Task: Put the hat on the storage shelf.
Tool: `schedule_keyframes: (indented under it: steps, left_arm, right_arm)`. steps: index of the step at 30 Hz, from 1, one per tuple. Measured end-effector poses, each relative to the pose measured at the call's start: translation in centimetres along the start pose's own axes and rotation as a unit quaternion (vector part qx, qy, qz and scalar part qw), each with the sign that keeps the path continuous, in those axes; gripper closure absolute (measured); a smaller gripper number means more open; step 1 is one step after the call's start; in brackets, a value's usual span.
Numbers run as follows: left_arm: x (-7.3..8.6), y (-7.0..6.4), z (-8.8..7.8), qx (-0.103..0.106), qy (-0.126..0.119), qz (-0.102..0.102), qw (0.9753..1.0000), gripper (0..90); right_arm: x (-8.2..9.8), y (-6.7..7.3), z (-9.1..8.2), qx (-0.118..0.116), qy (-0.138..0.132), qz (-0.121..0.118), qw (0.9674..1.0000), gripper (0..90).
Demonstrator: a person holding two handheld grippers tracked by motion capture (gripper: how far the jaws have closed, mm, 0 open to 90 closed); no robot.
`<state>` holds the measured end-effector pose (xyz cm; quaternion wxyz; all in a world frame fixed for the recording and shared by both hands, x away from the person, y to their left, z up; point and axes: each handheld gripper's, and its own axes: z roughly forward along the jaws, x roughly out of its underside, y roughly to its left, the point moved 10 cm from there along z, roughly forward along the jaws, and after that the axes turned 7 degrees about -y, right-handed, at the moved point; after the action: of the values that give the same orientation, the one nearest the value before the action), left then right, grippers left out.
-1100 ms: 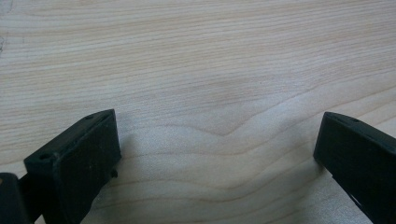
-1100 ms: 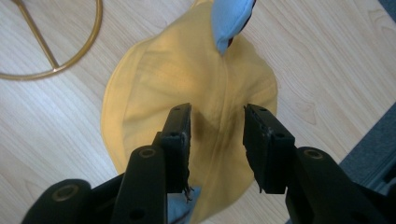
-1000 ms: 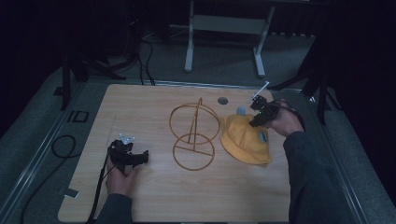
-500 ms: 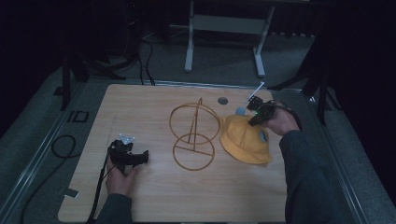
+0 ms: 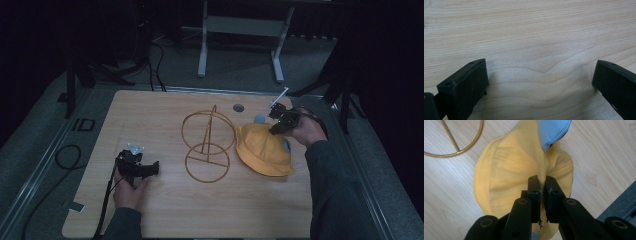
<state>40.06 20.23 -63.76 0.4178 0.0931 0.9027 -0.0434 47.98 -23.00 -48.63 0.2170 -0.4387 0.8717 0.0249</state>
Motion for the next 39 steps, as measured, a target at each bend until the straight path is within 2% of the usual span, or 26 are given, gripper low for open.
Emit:
schedule_keyframes:
  steps: [4,15,28,39]
  left_arm:
    - [0.0,0.0,0.0,0.000,0.000,0.000,1.0000,0.4]
    - [0.0,0.0,0.0,0.000,-0.002,-0.001,1.0000,0.4]
    - [0.0,0.0,0.0,0.000,-0.002,-0.001,1.0000,0.4]
    - [0.0,0.0,0.0,0.000,-0.001,-0.001,1.0000,0.4]
  right_arm:
    - [0.0,0.1,-0.5,0.001,-0.007,-0.006,1.0000,84.2]
    - [0.1,1.0,-2.6,0.001,-0.020,-0.046,0.9988,84.2]
    - [0.3,2.3,-4.5,-0.013,-0.023,-0.097,0.9949,84.3]
    - [0.1,2.4,-6.6,-0.008,-0.035,-0.117,0.9924,84.2]
